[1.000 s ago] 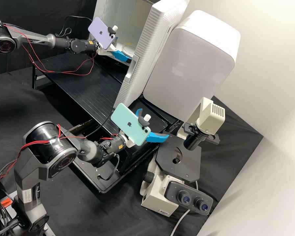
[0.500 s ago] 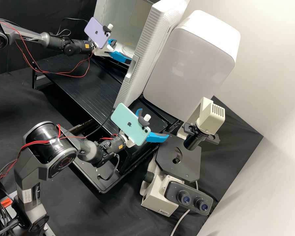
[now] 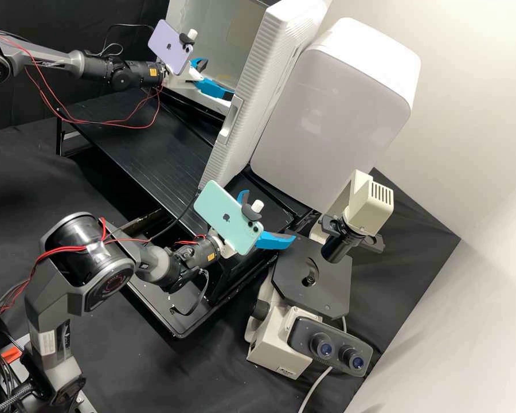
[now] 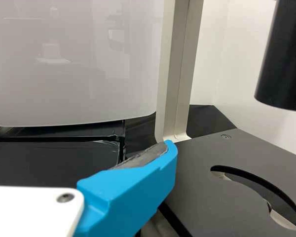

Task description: Take the petri dish out of the incubator

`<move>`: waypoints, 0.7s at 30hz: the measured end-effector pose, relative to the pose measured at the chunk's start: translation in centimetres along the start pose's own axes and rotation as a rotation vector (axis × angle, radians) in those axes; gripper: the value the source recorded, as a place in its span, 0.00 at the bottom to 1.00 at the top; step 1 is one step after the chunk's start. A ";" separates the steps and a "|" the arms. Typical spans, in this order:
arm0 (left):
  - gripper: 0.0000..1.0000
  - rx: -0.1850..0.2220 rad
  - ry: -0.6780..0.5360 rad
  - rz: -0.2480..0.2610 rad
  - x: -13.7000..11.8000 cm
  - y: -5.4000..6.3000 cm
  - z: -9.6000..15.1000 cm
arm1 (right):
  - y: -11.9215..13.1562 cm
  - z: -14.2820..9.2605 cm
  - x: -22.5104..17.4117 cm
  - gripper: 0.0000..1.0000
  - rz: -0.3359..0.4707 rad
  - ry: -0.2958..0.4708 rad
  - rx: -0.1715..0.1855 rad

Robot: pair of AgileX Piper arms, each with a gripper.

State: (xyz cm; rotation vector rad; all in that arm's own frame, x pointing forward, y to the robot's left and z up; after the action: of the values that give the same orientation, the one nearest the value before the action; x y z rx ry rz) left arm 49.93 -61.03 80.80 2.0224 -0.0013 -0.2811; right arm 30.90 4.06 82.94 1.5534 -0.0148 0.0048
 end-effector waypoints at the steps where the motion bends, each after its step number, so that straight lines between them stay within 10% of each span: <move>1: 1.00 -0.007 0.002 0.005 0.0 0.2 0.0 | 0.0 0.0 0.0 1.00 0.000 0.000 0.000; 21: 1.00 0.066 0.117 -0.060 2.4 -2.0 -1.6 | 0.0 0.0 0.0 1.00 0.000 0.000 0.000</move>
State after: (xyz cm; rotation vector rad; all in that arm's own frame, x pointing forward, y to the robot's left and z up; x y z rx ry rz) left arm 52.37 -59.03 79.26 2.1042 0.1245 -0.2023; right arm 30.90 4.06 82.94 1.5534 -0.0148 0.0048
